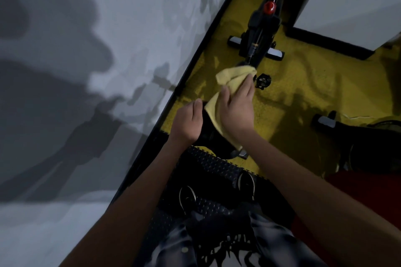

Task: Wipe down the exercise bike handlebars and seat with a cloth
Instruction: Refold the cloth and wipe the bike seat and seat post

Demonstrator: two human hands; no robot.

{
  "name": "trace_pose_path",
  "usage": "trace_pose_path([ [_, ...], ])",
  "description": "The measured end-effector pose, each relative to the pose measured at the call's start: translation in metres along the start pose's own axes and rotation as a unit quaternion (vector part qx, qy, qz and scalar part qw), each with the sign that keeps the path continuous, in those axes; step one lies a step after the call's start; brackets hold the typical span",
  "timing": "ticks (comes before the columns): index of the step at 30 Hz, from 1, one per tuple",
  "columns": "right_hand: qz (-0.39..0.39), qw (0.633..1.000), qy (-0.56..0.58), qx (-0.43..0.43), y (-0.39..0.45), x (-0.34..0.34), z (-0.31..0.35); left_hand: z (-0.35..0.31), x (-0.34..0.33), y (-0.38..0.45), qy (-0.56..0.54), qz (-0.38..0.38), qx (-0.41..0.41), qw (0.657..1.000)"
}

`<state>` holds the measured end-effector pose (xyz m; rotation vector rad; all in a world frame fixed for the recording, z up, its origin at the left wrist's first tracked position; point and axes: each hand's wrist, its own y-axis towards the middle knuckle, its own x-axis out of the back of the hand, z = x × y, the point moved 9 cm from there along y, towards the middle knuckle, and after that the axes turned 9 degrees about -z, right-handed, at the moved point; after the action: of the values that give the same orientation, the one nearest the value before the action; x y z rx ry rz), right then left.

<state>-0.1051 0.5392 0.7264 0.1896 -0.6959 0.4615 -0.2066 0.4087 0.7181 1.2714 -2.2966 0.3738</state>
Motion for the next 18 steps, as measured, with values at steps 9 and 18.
trace_pose_path([
  [9,-0.015,0.998,-0.049,0.024,-0.038,0.009,0.002,0.005,-0.001,0.001,0.007,-0.005,0.012,1.000],
  [18,0.010,0.997,-0.055,0.053,-0.074,0.014,-0.003,-0.003,0.001,0.002,-0.017,-0.013,-0.055,0.998],
])
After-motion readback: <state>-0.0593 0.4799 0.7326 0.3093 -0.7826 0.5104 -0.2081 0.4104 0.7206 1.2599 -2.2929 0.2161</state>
